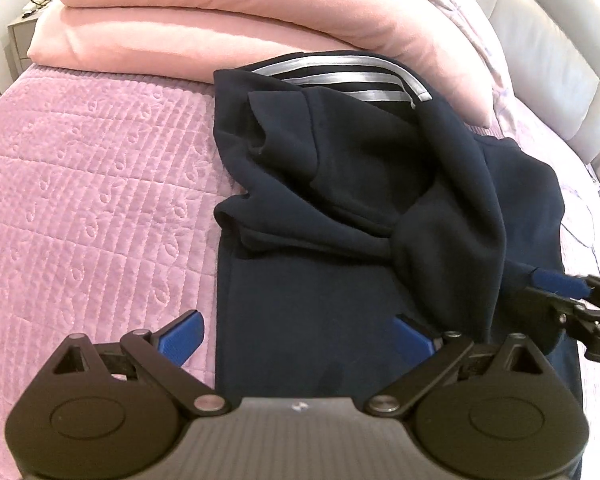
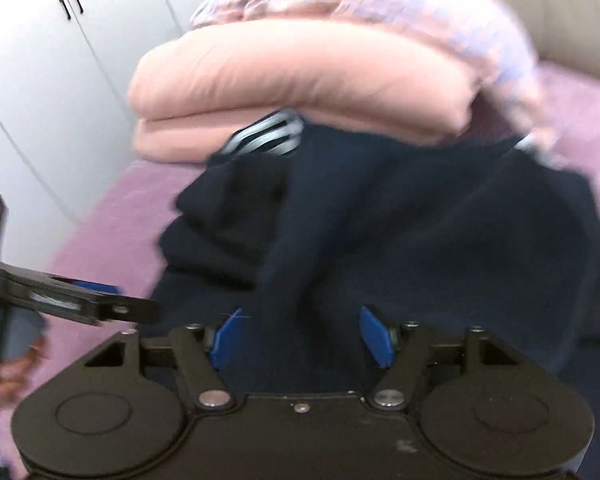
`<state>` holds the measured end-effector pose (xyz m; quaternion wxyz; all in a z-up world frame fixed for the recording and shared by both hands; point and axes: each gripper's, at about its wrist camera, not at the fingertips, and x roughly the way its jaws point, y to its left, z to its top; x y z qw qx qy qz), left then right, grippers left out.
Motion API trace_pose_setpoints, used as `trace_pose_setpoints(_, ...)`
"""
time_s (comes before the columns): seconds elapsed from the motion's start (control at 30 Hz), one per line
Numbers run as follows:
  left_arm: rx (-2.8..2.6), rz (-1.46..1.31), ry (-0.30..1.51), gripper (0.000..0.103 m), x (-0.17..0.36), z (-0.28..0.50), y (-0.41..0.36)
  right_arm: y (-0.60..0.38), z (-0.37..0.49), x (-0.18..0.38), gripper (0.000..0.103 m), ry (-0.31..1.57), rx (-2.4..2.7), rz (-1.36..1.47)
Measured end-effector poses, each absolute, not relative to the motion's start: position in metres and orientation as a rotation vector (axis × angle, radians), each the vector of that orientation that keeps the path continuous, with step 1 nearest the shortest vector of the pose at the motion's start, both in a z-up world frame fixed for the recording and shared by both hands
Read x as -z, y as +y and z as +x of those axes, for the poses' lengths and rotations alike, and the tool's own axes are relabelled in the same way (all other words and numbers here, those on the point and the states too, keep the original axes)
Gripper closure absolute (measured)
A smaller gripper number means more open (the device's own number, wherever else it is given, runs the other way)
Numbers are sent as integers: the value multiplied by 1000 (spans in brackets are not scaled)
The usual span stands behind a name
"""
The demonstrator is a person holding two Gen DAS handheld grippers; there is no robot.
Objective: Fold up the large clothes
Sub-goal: 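Open the right tool and withdraw it from the folded hoodie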
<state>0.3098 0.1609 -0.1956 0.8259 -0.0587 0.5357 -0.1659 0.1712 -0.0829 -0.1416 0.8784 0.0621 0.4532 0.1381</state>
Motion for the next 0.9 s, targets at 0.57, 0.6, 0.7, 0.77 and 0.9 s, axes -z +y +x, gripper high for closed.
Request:
trace_pose_setpoints(0.57, 417, -287, 1251, 4, 199, 223, 193, -207, 41, 130, 21, 957, -138, 342)
trace_pose_setpoints(0.6, 401, -285, 1265, 4, 201, 212, 195, -217, 25, 133, 24, 964, -119, 359)
trace_pose_setpoints(0.7, 361, -312, 1322, 4, 209, 180, 204, -236, -21, 148, 26, 1004, -62, 366)
trace_pose_setpoints(0.77, 312, -333, 1340, 5, 218, 155, 215, -248, -50, 160, 26, 1021, -43, 406)
trace_pose_setpoints(0.9, 253, -330, 1338, 5, 238, 116, 223, -266, -98, 174, 26, 1028, -6, 474)
